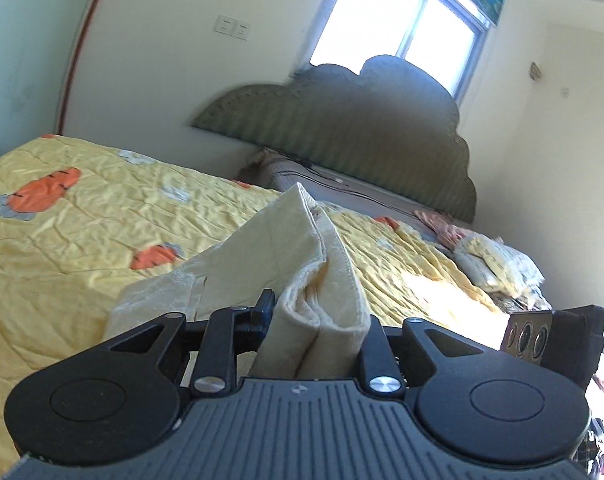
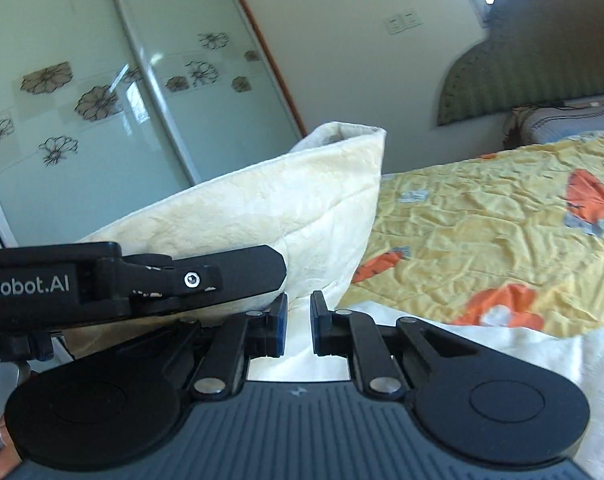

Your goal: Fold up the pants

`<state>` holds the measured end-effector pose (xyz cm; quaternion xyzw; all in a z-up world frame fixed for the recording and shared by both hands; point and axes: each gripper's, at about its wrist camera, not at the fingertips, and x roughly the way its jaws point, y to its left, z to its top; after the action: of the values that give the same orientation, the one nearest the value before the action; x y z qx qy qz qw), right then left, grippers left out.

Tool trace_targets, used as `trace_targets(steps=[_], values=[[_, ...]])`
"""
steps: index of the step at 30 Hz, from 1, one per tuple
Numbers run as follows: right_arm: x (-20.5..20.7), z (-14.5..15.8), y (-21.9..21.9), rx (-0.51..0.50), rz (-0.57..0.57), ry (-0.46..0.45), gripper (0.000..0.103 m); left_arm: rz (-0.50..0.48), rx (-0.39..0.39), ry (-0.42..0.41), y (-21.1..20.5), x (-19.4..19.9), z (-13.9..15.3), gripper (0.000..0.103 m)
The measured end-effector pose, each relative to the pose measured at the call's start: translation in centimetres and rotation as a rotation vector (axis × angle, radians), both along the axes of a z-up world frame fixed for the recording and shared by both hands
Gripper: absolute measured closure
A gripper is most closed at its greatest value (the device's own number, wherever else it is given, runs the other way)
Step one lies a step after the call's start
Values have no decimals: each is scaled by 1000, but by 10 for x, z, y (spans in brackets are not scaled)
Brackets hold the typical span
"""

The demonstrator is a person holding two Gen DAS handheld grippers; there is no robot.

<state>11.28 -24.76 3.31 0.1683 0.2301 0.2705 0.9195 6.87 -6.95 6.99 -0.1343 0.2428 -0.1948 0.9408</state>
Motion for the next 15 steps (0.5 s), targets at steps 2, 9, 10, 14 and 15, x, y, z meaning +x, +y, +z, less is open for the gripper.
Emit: trace_targets(steps=[2, 9, 10, 14, 15], values=[[-4, -8, -27, 16, -52, 25, 91, -56, 27, -2, -30, 8, -10, 82], [-11, -32, -92, -42, -192, 98, 91, -171, 77, 35, -105, 16, -49, 79], [-11, -35, -97, -51, -207, 107, 91, -184, 83, 43, -112, 18, -54, 79], [-11, -53, -110, -82, -247, 156, 91, -207, 90, 113, -130, 25, -73, 75], [-11, -55, -112, -92, -254, 166, 91, -212, 91, 126, -133, 27, -77, 74]])
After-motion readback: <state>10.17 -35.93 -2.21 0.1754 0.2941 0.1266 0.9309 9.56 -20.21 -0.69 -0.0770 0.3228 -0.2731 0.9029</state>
